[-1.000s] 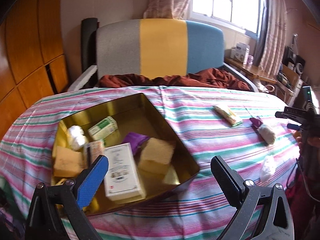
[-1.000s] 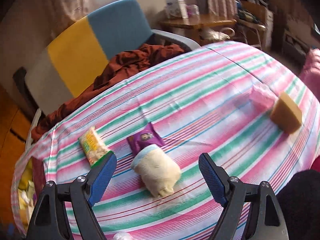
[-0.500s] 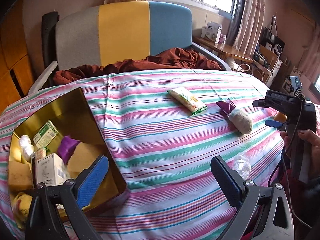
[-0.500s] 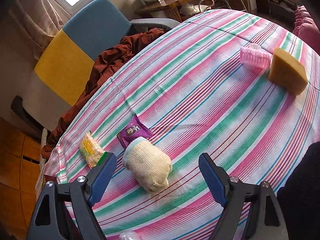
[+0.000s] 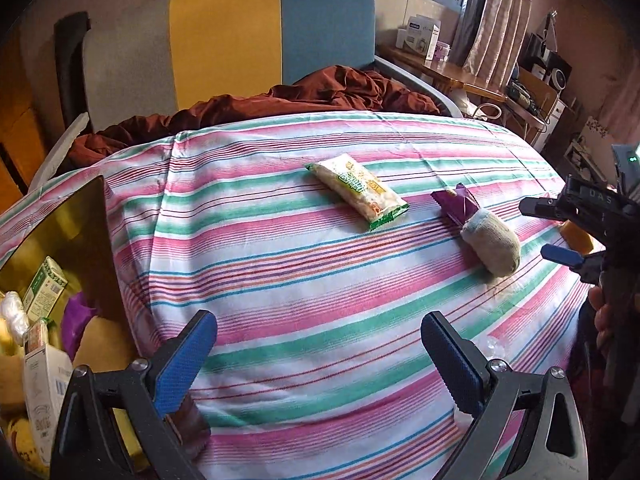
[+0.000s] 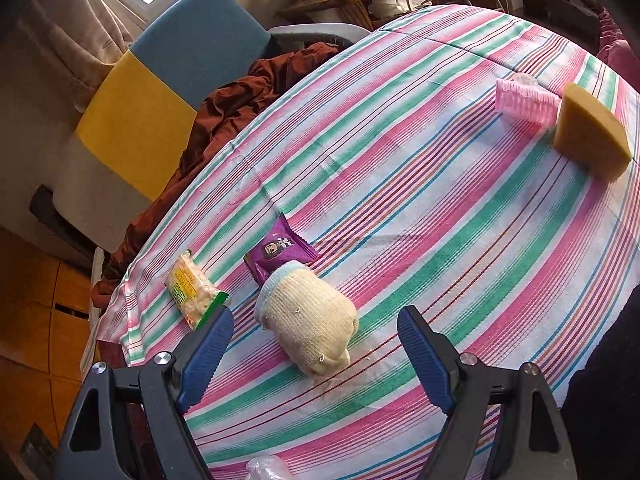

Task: Organize objects
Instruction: 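Grasp the WEIDAN rice-cracker packet with the left gripper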

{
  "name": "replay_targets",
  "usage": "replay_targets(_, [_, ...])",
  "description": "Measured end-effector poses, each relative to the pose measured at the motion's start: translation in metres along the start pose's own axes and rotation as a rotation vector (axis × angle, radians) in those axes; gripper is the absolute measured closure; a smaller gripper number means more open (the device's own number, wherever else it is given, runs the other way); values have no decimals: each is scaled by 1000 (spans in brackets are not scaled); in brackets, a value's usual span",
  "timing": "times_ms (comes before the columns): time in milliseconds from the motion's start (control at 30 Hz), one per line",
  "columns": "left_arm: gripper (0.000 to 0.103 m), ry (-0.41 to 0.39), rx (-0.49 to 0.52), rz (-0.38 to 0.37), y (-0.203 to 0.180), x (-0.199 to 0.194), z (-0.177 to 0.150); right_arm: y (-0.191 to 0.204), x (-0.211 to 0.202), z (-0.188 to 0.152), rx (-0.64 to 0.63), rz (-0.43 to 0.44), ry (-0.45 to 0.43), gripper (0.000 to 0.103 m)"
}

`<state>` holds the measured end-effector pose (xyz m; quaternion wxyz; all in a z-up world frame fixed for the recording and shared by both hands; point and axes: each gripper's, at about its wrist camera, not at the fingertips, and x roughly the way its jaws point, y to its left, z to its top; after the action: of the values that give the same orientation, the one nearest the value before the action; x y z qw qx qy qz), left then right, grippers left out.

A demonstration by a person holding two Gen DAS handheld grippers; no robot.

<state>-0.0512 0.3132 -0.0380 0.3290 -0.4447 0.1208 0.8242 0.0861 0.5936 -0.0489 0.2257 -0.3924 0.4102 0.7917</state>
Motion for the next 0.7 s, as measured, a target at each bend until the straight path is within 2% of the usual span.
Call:
replay_targets(233, [1, 59, -86, -35, -3, 46, 44, 1, 0, 0, 0, 26, 8, 17])
replay_targets(700, [1, 107, -134, 40, -30, 140, 121, 4, 10, -1, -4, 95, 56, 17])
